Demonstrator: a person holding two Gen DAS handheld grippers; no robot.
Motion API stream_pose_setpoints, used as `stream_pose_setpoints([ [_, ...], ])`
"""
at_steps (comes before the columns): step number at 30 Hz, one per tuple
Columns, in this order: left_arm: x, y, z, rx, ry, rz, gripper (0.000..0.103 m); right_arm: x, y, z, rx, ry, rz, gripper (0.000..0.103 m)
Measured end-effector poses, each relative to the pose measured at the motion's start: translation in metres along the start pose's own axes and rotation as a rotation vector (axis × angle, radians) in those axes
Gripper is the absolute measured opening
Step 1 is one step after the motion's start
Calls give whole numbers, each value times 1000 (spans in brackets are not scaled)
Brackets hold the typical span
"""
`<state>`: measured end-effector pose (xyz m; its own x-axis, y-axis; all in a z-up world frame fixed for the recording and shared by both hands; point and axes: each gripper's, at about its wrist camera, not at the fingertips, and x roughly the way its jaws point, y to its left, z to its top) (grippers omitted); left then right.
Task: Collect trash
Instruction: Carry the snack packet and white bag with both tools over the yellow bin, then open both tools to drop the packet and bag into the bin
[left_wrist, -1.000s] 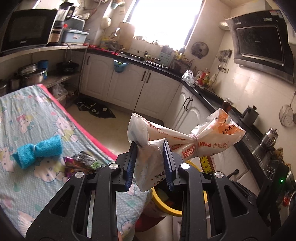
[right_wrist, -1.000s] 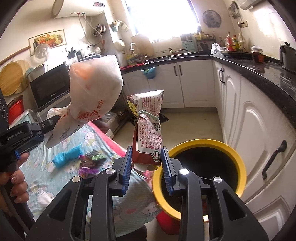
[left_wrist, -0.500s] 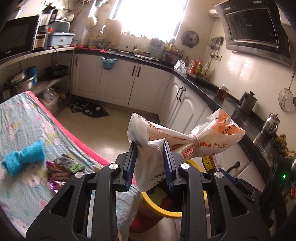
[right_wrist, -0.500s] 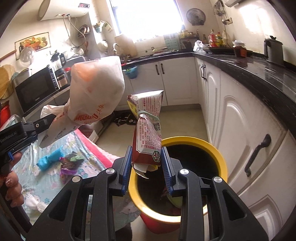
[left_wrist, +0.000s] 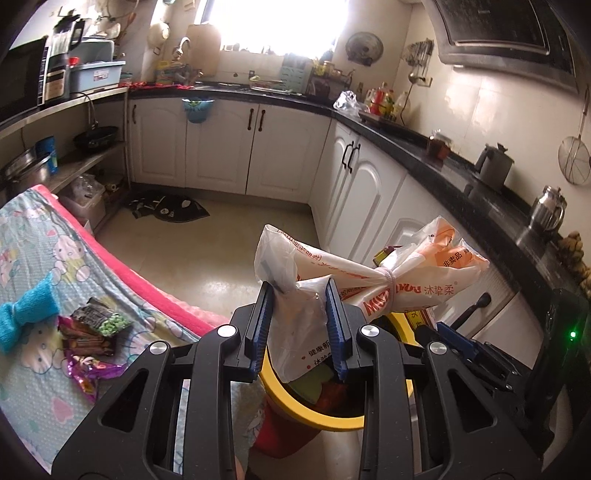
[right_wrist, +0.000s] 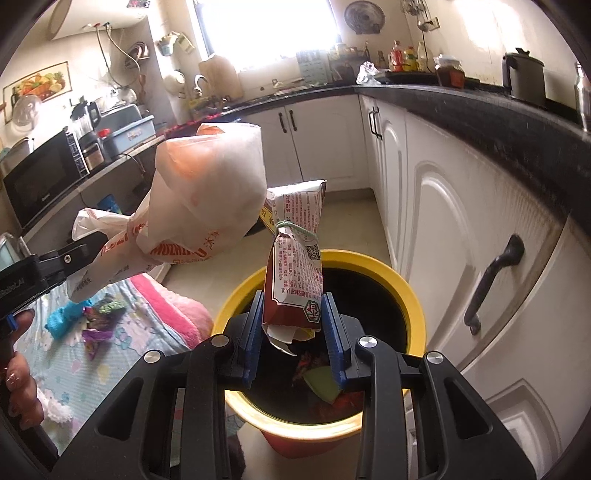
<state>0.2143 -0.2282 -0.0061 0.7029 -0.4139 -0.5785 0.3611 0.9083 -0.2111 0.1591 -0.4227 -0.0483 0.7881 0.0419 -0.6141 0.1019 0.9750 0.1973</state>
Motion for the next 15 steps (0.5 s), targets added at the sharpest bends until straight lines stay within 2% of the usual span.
stream_pose_setpoints([
  [15, 45, -5, -17, 22, 95, 43, 22, 47, -20, -31, 29, 129, -51, 29],
])
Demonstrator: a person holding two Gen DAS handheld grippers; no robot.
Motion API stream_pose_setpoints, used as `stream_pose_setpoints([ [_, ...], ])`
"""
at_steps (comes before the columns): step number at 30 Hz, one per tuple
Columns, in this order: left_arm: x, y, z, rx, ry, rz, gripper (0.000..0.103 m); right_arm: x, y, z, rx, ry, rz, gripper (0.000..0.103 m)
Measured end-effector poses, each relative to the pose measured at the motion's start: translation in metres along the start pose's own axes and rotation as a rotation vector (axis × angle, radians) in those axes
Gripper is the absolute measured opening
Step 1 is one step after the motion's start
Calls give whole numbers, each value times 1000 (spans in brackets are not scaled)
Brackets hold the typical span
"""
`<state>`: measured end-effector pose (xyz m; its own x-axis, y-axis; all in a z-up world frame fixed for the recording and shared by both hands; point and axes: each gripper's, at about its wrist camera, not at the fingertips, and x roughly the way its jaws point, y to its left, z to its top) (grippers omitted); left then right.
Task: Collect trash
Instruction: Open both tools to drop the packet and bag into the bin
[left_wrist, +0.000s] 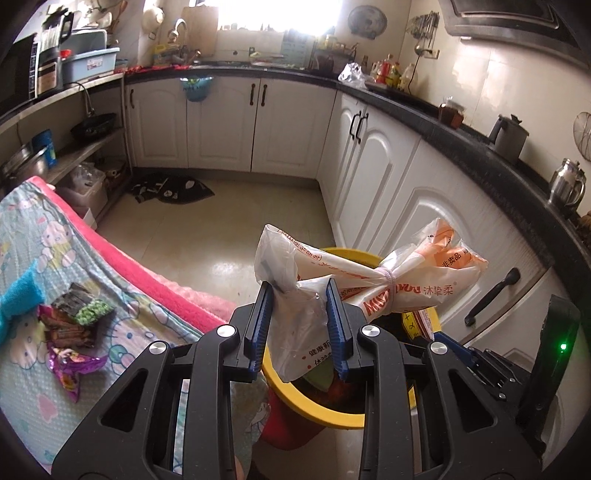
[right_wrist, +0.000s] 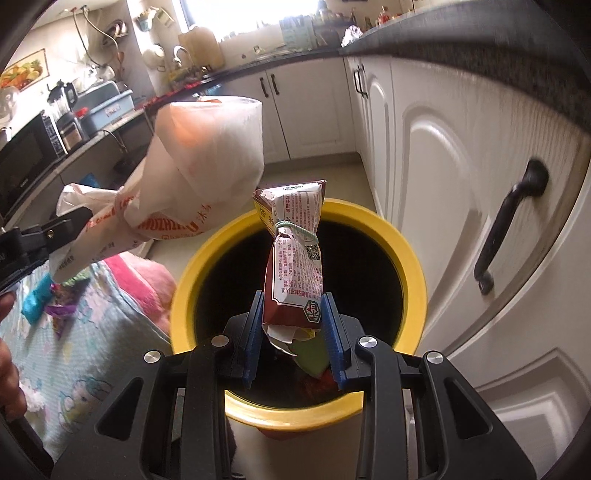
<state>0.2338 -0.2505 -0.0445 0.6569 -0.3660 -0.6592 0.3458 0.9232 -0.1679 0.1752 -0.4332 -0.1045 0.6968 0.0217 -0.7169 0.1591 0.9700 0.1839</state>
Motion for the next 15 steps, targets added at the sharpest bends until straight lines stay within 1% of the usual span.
stream_pose_setpoints([
  [8, 22, -1, -10, 3, 61, 5, 22, 27, -8, -15, 3, 77, -33, 29],
  [13, 35, -3, -16, 9, 97, 1, 23, 37, -14, -22, 18, 107, -47, 29],
  [15, 39, -4, -16, 12, 105, -1, 24, 39, -15, -23, 26, 114, -51, 31],
])
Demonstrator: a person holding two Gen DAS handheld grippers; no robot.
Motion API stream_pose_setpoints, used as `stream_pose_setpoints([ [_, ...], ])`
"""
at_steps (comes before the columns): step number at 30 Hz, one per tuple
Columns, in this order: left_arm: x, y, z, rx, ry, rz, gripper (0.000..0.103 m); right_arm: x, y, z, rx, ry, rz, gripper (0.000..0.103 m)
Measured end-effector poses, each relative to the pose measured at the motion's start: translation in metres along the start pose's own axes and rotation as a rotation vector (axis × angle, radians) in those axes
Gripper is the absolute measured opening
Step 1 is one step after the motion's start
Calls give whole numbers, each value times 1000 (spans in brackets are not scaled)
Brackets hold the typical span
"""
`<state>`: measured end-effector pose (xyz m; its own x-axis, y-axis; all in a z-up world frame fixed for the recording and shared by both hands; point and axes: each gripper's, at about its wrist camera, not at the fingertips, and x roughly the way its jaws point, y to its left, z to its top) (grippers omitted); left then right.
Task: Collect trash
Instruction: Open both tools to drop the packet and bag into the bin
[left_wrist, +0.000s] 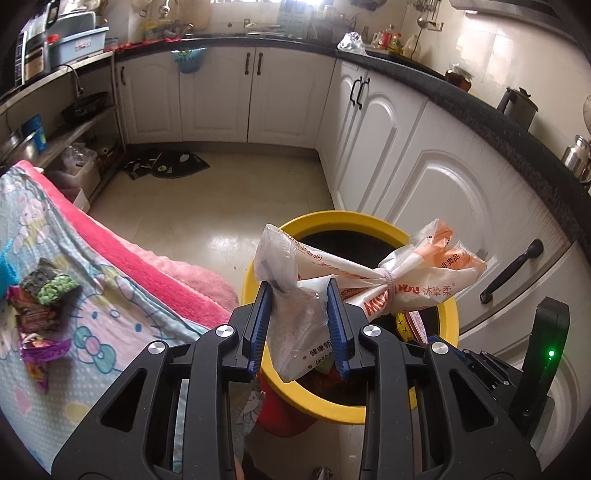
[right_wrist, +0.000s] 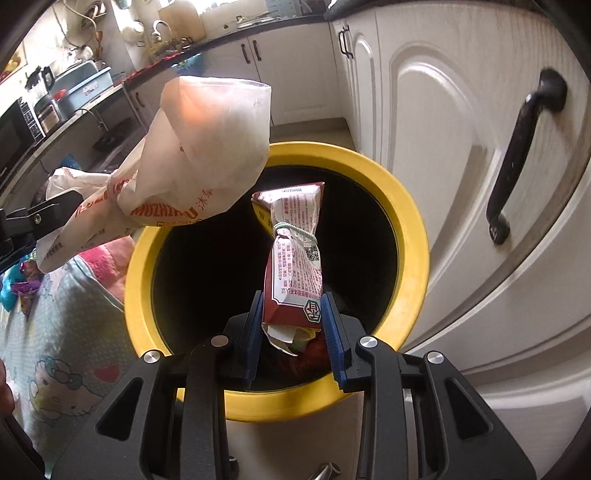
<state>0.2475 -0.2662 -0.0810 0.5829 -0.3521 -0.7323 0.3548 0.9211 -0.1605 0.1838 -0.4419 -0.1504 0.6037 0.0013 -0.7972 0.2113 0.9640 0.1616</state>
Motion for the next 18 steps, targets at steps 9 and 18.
stream_pose_setpoints([
  [9, 8, -2, 1, -8, 18, -15, 38, 0, -7, 4, 50, -7, -15, 45],
  [18, -6, 5, 0, -28, -8, -6, 67, -15, -8, 12, 75, -61, -19, 67],
])
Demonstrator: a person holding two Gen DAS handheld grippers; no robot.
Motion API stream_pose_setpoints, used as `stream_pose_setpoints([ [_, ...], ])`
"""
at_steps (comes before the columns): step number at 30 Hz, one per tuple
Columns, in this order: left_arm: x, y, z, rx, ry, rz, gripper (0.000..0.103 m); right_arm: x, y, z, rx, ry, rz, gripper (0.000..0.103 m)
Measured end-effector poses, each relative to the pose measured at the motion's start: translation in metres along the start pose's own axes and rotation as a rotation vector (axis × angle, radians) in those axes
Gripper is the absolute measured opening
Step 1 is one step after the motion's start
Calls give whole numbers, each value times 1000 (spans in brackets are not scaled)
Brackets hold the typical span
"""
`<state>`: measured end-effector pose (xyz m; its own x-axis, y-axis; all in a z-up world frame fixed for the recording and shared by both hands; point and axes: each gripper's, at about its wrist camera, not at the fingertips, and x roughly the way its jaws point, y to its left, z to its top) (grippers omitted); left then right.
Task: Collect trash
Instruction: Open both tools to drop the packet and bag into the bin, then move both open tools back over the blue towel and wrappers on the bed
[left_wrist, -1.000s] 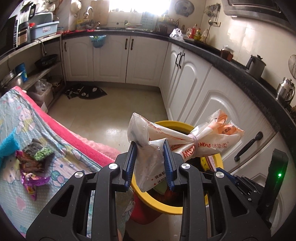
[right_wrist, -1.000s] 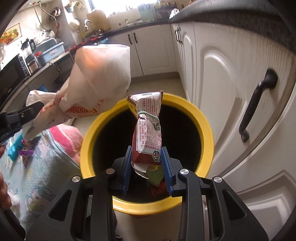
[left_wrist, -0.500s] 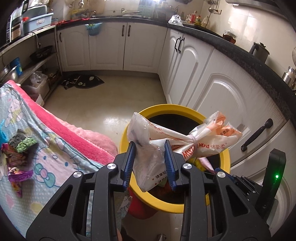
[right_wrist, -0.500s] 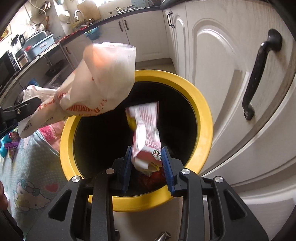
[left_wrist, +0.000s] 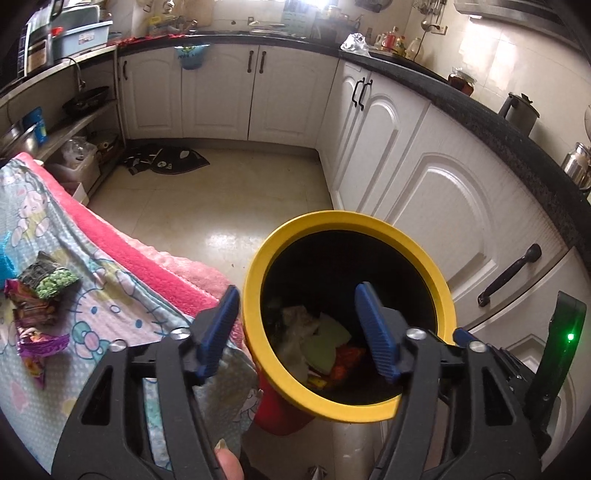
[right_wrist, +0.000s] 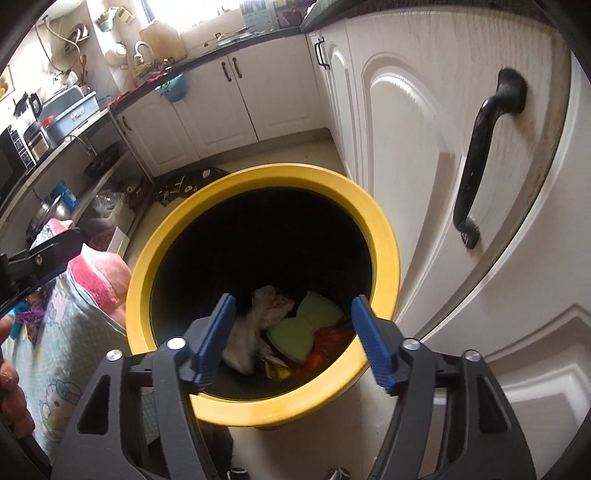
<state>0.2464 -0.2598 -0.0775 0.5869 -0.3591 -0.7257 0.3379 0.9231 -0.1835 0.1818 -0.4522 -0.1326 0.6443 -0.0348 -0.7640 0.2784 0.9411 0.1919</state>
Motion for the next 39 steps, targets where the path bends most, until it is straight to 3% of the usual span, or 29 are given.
stream_pose_setpoints([
  [5, -13, 6, 1, -9, -30, 29, 89, -9, 4, 2, -11, -26, -4, 73],
  [8, -22, 13, 1, -23, -46, 45, 92, -15, 6, 4, -17, -46, -4, 79],
  [39, -132, 69, -3, -133, -247, 119, 92, -97, 76, 16, -150, -208, 129, 84],
])
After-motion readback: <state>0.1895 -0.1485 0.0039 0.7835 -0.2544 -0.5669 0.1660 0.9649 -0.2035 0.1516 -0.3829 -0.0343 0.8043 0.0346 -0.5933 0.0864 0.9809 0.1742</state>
